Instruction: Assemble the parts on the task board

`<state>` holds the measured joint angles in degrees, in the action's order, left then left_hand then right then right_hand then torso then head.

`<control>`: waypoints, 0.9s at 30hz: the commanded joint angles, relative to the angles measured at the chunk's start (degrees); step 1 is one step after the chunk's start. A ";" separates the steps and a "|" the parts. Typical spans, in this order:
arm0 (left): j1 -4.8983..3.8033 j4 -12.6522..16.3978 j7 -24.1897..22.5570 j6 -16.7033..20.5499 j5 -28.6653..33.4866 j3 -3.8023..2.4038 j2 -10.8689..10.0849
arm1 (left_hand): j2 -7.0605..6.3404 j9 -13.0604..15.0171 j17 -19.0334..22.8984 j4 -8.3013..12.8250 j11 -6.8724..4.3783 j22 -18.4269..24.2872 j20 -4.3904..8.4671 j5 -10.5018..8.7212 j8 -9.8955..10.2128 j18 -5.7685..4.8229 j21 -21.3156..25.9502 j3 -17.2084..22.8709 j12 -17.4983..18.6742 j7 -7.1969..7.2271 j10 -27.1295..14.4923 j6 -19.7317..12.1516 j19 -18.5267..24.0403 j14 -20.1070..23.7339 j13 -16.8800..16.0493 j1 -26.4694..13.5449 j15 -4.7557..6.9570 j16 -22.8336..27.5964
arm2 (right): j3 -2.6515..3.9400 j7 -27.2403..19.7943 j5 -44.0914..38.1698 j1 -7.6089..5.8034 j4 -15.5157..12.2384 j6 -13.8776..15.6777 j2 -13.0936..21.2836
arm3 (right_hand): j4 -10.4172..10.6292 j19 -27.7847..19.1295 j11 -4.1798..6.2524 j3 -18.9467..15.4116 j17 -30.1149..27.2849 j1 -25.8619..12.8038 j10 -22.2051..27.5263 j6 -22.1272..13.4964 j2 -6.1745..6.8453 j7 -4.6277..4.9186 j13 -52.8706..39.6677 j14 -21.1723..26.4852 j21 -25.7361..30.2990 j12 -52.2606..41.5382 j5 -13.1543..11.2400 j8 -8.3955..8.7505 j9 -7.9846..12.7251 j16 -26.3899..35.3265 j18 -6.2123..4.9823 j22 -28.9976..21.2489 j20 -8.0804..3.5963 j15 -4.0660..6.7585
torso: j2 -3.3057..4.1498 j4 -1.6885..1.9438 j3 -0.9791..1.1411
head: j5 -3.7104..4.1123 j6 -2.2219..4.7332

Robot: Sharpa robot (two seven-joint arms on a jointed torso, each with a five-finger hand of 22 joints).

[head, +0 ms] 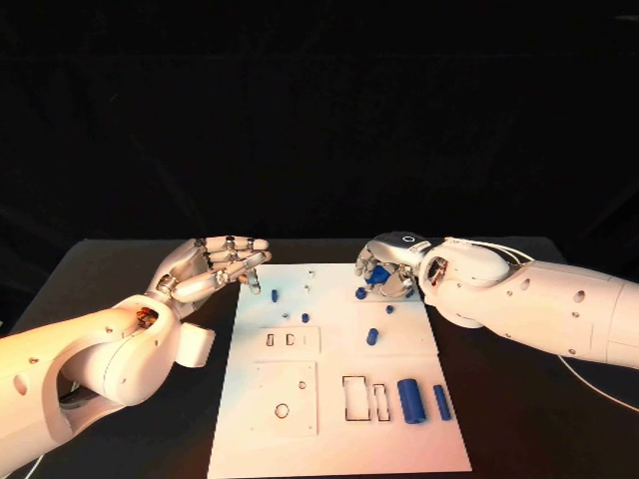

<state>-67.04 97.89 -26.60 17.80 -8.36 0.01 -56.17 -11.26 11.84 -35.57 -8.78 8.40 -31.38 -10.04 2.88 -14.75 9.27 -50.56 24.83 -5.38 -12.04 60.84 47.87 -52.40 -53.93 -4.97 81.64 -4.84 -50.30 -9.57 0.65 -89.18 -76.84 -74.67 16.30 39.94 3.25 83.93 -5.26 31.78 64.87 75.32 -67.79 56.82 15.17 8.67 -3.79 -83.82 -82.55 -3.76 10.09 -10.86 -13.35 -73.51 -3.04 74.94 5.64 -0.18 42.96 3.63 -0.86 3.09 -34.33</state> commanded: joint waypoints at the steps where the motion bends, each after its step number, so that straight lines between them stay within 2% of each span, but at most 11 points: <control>1: -0.15 0.20 -0.04 -1.27 -0.23 -0.07 0.00 | -0.19 0.07 -0.06 0.01 0.10 -0.11 -0.02 0.06 0.13 1.17 -0.21 0.49 0.32 0.25 -0.17 -0.22 0.41 0.30 0.03 -0.27 0.14 -0.29 | 0.00 1.17 -2.22 0.25 0.14 -2.56 -0.20 | 0.15 0.39 0.04 -0.14 0.06 -0.02 0.26 -0.25 0.58 -0.04 -0.02 -2.43 -0.36 0.26 -0.30 -0.27 -0.07 -0.23 0.62 3.81 0.34 -0.35 | 0.34 0.20 -0.09 | -0.03 -0.15; 18: -0.16 -0.31 0.20 -1.57 0.05 -0.08 -0.05 | -0.14 0.11 -0.02 -0.02 0.27 -0.46 -0.09 0.06 0.19 1.16 -0.75 0.56 0.52 0.04 -0.60 -0.30 0.62 0.36 0.08 -0.35 0.03 -0.42 | -0.02 1.52 -2.51 0.86 0.30 -4.62 -0.64 | 0.45 0.59 0.10 -0.35 0.69 0.07 0.27 0.26 0.15 -0.10 -0.19 -2.42 -0.76 0.08 -0.12 -0.70 -0.46 -1.06 0.71 4.41 0.51 -0.29 | 0.88 0.37 -0.11 | 0.11 0.03; 27: -0.17 -0.55 0.33 -1.82 0.17 -0.09 -0.04 | 0.01 0.13 -0.01 -0.02 0.31 -0.61 -0.12 0.05 0.21 1.17 -0.98 0.66 0.56 0.00 -0.71 -0.33 0.69 0.29 0.09 -0.32 0.00 -0.52 | -0.02 1.16 -2.45 0.97 0.27 -3.47 -0.85 | 1.13 0.84 0.41 0.26 0.85 0.20 -1.42 1.52 -1.16 -0.29 -0.48 -2.28 -1.29 -0.21 0.07 -1.62 -1.22 -1.74 0.83 5.24 0.46 -0.10 | 1.00 0.49 -0.14 | 0.11 0.09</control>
<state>-67.08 97.29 -26.15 17.25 -8.30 -0.02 -56.26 -11.25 11.88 -35.55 -8.78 8.62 -31.93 -10.24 2.87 -14.75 9.26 -51.22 25.15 -5.04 -12.06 60.61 47.85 -52.21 -53.94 -4.95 81.64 -4.84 -50.53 -9.56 2.01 -90.85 -75.97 -74.34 13.13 39.19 4.15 84.12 -4.74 32.04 65.68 75.52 -68.93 58.00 14.44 8.33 -4.20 -83.82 -83.53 -3.76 10.10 -12.20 -14.56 -75.12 -3.04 74.92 5.85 -0.18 43.89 4.06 -0.97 3.18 -34.26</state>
